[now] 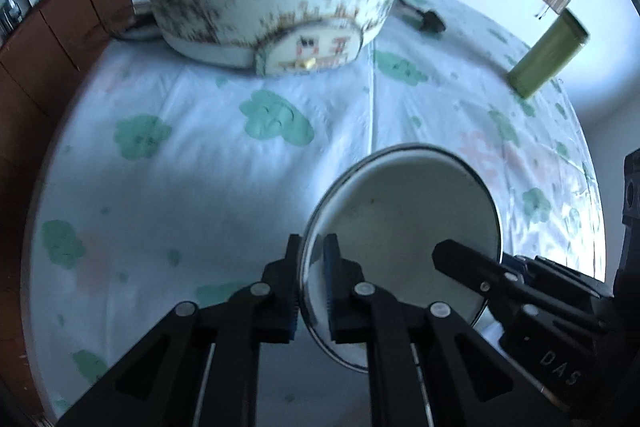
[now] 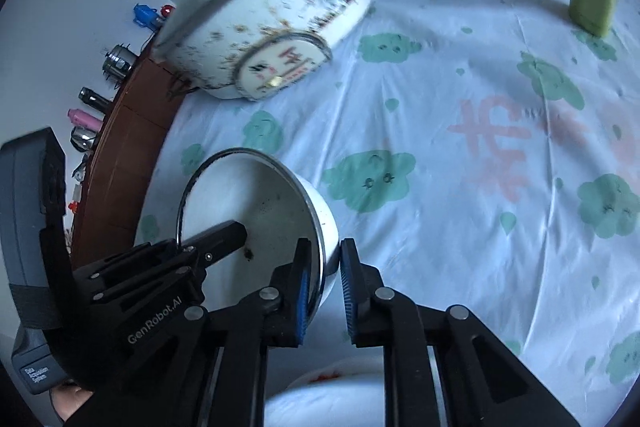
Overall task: Organize plates and bowls
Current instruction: 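Carry the enamel bowl with the right tool and lower it into the red bowl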
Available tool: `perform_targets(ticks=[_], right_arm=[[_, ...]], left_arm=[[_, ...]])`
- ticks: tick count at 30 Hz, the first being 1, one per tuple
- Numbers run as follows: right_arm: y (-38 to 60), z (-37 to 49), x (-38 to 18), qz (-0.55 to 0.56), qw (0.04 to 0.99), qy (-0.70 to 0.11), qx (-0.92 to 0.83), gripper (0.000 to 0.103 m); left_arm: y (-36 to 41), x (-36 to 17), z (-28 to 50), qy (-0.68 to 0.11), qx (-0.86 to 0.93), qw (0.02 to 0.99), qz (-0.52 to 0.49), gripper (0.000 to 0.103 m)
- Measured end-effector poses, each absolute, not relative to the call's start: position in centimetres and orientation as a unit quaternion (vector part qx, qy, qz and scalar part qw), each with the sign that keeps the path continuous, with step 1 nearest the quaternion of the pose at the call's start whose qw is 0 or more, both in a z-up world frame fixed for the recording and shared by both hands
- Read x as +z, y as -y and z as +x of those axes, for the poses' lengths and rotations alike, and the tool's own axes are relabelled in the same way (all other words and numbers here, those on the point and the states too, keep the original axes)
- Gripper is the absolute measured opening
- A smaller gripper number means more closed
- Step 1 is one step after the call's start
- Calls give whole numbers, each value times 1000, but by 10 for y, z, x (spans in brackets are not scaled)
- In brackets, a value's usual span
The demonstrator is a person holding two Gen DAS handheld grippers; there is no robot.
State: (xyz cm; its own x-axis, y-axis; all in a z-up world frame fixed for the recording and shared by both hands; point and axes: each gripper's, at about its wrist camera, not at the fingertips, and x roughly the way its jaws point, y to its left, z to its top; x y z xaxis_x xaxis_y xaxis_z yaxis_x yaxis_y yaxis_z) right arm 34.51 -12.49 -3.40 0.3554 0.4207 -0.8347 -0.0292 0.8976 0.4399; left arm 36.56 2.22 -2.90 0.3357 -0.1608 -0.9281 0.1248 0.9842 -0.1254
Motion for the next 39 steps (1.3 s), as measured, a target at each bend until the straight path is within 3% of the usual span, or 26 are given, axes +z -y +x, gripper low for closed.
perform_targets(ticks=[15,39], right_arm=[[79,241,25,142,816,-529,183,17],[20,149,30,117,801,-531,252,17]], left_arm=[[-68,19,251,-538,-95,837,-22,8],[-123,25,155,-529,-63,846,-18,9]])
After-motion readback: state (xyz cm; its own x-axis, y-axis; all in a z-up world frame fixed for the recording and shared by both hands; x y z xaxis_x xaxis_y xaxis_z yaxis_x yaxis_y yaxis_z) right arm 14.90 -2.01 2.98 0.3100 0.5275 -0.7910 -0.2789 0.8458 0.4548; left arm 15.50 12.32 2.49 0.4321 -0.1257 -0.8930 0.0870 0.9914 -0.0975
